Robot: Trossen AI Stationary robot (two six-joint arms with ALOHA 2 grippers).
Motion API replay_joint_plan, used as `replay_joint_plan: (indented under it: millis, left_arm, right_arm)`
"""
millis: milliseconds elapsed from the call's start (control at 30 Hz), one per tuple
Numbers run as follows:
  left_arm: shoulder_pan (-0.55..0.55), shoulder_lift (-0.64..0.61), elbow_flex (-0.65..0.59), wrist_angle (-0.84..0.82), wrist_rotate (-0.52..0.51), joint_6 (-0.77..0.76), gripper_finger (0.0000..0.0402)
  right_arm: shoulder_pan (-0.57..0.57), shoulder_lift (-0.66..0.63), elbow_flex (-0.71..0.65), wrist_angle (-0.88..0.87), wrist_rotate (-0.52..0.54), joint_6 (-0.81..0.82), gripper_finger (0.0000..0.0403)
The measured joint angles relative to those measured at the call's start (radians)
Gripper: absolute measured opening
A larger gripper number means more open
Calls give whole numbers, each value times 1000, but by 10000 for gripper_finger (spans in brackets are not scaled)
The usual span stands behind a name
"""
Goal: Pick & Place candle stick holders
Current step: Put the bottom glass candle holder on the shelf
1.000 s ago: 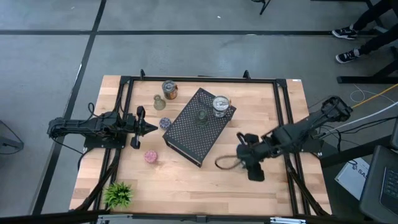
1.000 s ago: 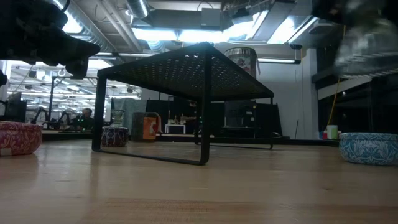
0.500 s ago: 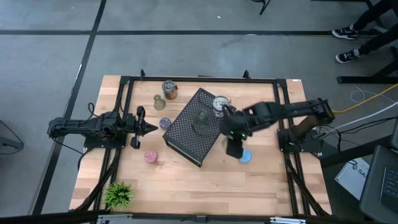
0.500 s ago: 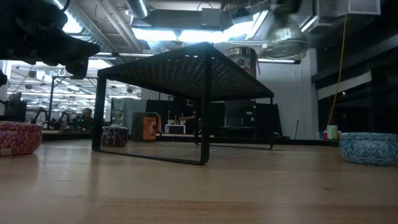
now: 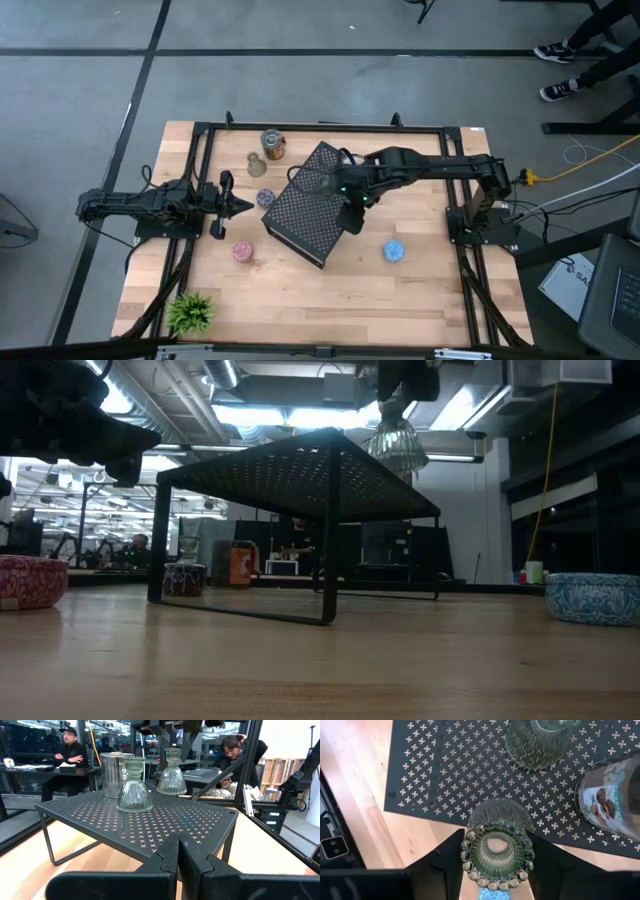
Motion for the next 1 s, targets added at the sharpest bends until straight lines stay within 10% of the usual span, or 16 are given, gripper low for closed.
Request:
replay_joint_plan:
  millis: [1000]
  left_arm:
    - [0,0,0,0,0,0,2]
  right_arm:
    - [-38,35,0,54,80,35,173]
